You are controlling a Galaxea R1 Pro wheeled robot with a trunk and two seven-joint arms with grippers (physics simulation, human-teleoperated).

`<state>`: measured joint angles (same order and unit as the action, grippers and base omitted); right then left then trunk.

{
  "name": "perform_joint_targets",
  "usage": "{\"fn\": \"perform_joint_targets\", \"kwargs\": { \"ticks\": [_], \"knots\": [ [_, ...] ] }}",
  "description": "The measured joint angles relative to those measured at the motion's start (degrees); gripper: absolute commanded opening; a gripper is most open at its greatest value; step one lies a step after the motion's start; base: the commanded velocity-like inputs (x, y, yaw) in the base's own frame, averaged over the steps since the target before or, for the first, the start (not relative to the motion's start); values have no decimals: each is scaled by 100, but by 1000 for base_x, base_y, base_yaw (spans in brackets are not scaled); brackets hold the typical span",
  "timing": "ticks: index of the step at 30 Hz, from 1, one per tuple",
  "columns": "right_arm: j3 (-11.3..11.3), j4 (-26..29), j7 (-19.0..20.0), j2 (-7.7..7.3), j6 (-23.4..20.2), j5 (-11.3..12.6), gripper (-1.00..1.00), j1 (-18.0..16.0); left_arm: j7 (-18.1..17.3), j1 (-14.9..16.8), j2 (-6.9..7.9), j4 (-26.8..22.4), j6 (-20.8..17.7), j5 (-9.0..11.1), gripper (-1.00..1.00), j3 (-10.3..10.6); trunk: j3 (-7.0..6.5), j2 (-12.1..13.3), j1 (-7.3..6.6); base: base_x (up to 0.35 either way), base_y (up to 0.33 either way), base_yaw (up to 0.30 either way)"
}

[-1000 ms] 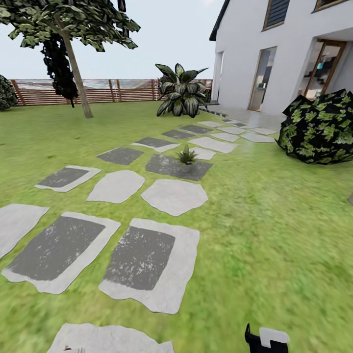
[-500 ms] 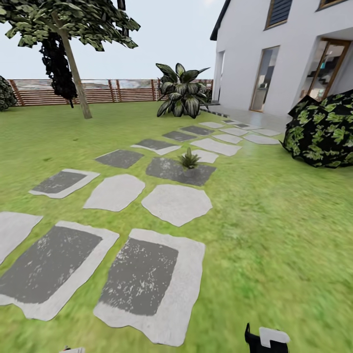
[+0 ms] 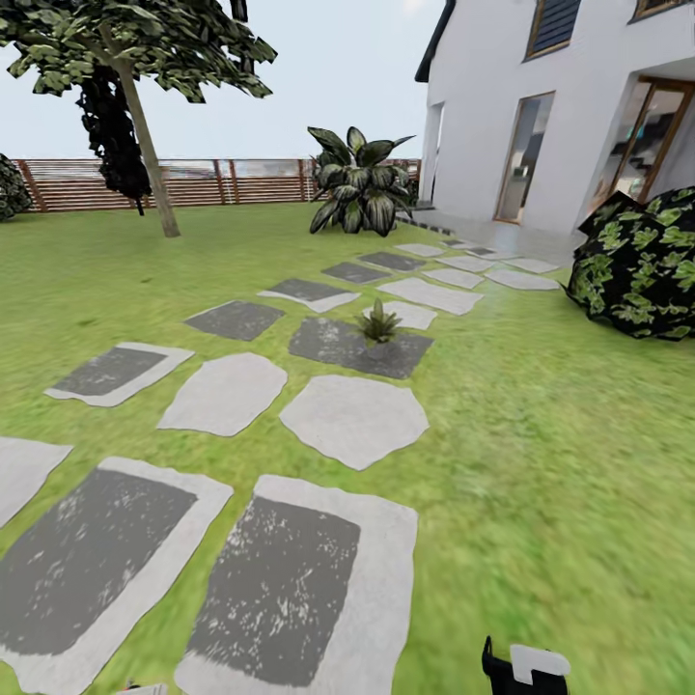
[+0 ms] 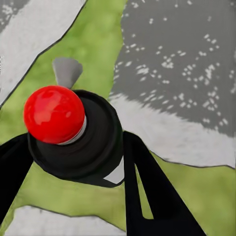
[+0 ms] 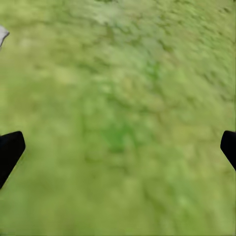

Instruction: Pick up the pesticide atomizer in the garden and spray insectifuge to fully cover both potted plants in the garden.

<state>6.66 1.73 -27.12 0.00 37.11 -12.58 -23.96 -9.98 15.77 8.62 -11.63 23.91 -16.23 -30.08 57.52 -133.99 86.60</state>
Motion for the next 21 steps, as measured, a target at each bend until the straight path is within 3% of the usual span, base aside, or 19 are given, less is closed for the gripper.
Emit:
{"fn": "perform_joint_targets", "kwargs": {
  "ticks": [6, 15, 21],
  "knots": [
    [0, 0, 0, 0, 0, 0, 100, 0, 0, 2, 0, -1, 0, 0, -100, 0, 0, 0, 0, 340, 95, -34],
    [0, 1, 1, 6, -1, 3, 100, 1, 0, 2, 0, -1, 0, 0, -100, 0, 0, 0, 0, 338, 132, -224],
    [-1, 0, 7, -5, -3, -2, 100, 0, 0, 0, 0, -2, 0, 1, -100, -1, 0, 0, 0, 334, 167, -30]
  ]
}}
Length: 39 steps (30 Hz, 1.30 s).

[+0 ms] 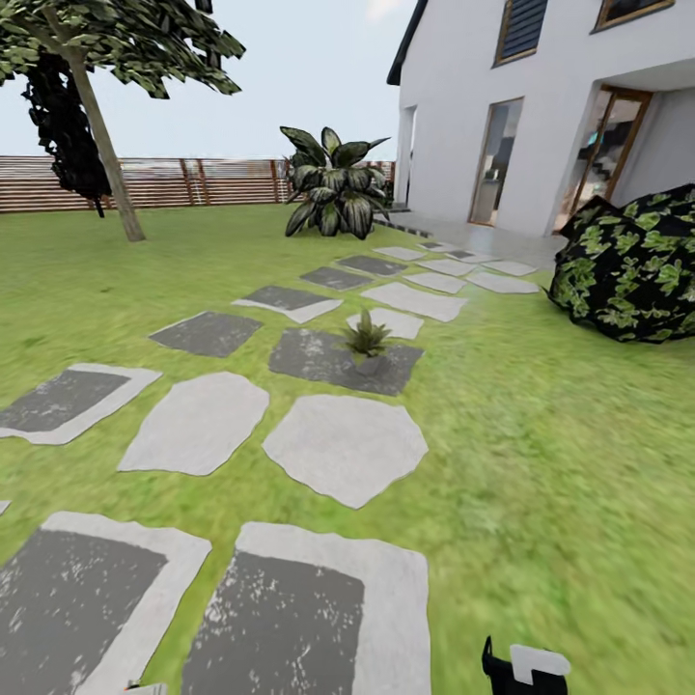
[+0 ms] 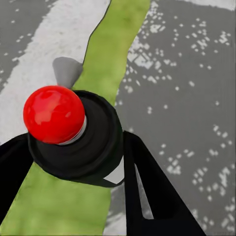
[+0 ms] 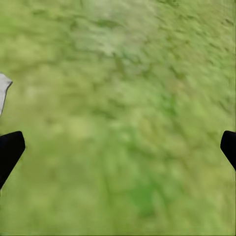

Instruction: Pick up the pesticide atomizer in the garden and spray insectifuge to fully cover both potted plants in the garden.

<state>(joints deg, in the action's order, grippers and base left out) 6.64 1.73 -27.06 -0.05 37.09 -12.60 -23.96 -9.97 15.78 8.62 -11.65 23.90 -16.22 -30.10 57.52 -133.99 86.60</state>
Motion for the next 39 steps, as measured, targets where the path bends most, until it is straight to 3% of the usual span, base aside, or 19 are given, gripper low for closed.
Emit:
{"fn": "perform_joint_targets", "kwargs": {
  "ticks": [20, 39],
  "knots": [
    [2, -1, -4, 12, 3, 10, 100, 0, 0, 0, 0, 0, 0, 3, -100, 1, 0, 0, 0, 334, 169, -7],
    [1, 1, -8, 13, 4, 11, 100, 1, -1, 1, 3, 2, 0, 4, -100, 0, 0, 0, 0, 334, 108, -252]
  ]
}}
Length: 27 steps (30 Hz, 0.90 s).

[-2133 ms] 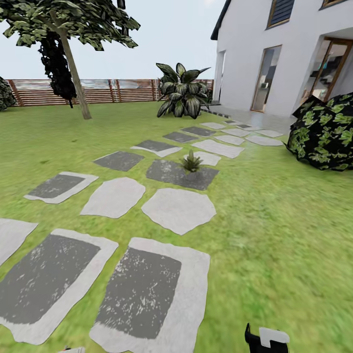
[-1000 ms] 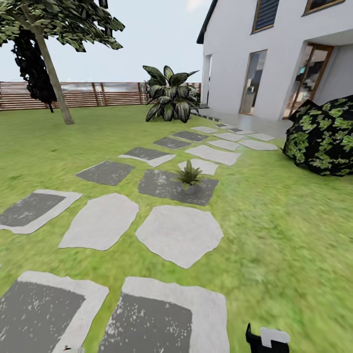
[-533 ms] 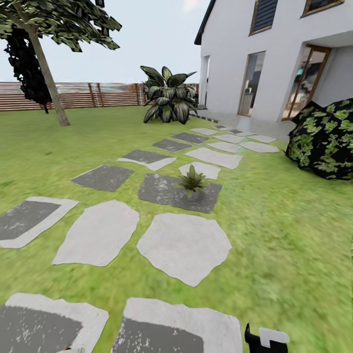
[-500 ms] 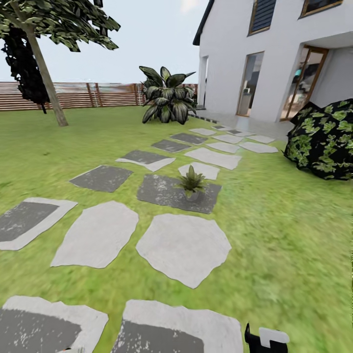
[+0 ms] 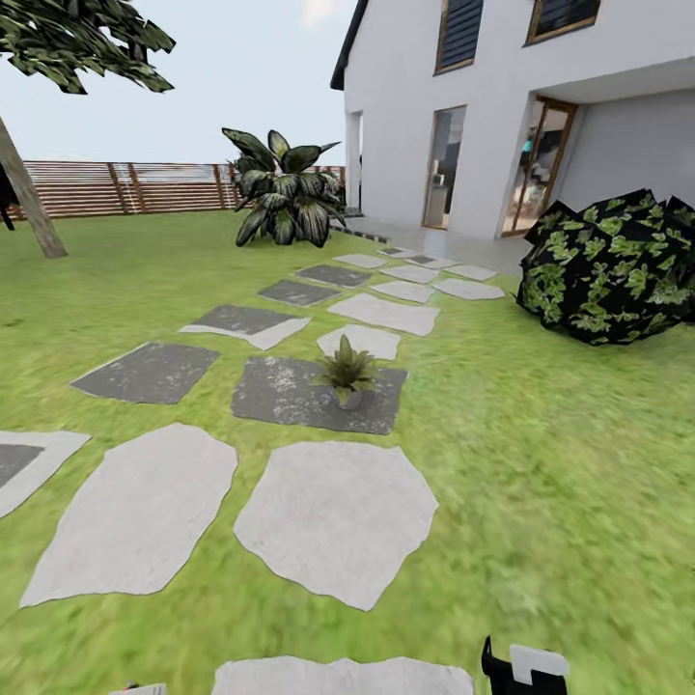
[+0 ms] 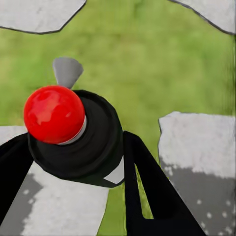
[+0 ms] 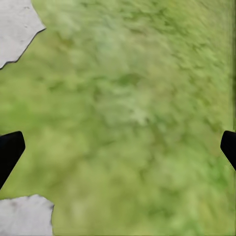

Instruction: Pick up the pesticide atomizer in the garden and spray insectifuge to fully cover both potted plants in the garden.

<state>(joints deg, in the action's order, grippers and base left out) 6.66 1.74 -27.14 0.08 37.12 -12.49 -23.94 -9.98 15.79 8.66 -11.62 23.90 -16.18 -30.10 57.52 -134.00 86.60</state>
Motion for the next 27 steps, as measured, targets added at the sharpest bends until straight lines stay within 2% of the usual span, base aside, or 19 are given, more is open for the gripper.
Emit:
{"fn": "perform_joint_targets", "kwargs": {
  "ticks": [9, 27],
  "knots": [
    [0, 0, 1, 0, 0, 0, 100, 0, 0, 0, 4, -1, 0, 3, -100, -6, 0, 0, 0, 335, 13, -236],
    [0, -1, 10, -58, -1, -18, 100, -1, 0, -1, -1, -2, 0, -1, -100, -3, 0, 0, 0, 332, 115, -8]
  ]
}}
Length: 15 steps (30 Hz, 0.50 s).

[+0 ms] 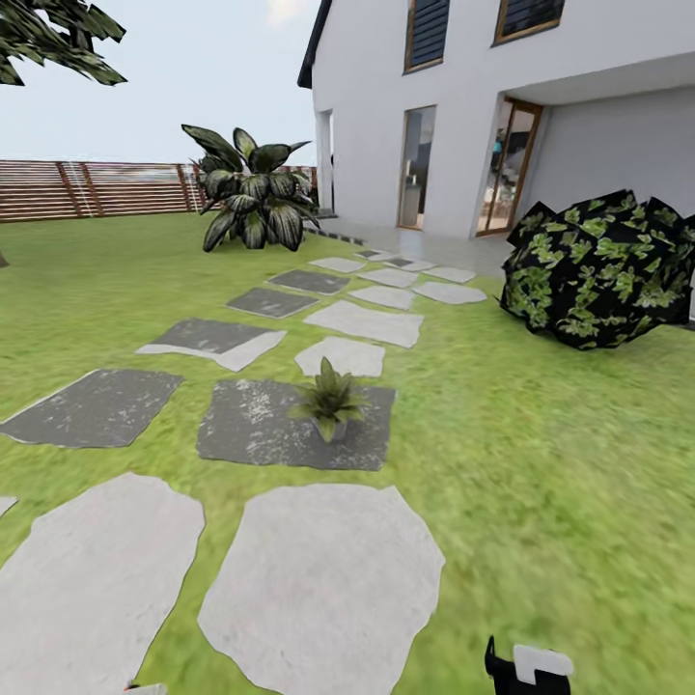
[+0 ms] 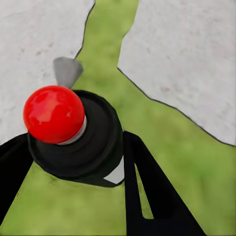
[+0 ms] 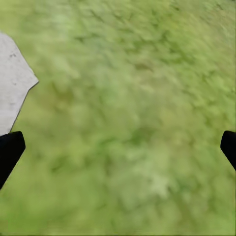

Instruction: Pick up the pesticide atomizer in the garden and spray insectifuge to fully cover both potted plants in the garden.

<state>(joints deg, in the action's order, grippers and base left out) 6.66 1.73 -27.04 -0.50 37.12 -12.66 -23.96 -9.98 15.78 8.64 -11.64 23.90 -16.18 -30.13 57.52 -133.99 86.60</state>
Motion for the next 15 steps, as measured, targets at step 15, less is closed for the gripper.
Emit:
{"fn": "perform_joint_targets", "kwargs": {
  "ticks": [15],
  "knots": [
    [-2, 0, -7, 56, 1, 15, 100, 0, 0, 0, 4, 0, 0, 3, -100, 1, 0, 0, 0, 334, 70, 0]
  ]
}}
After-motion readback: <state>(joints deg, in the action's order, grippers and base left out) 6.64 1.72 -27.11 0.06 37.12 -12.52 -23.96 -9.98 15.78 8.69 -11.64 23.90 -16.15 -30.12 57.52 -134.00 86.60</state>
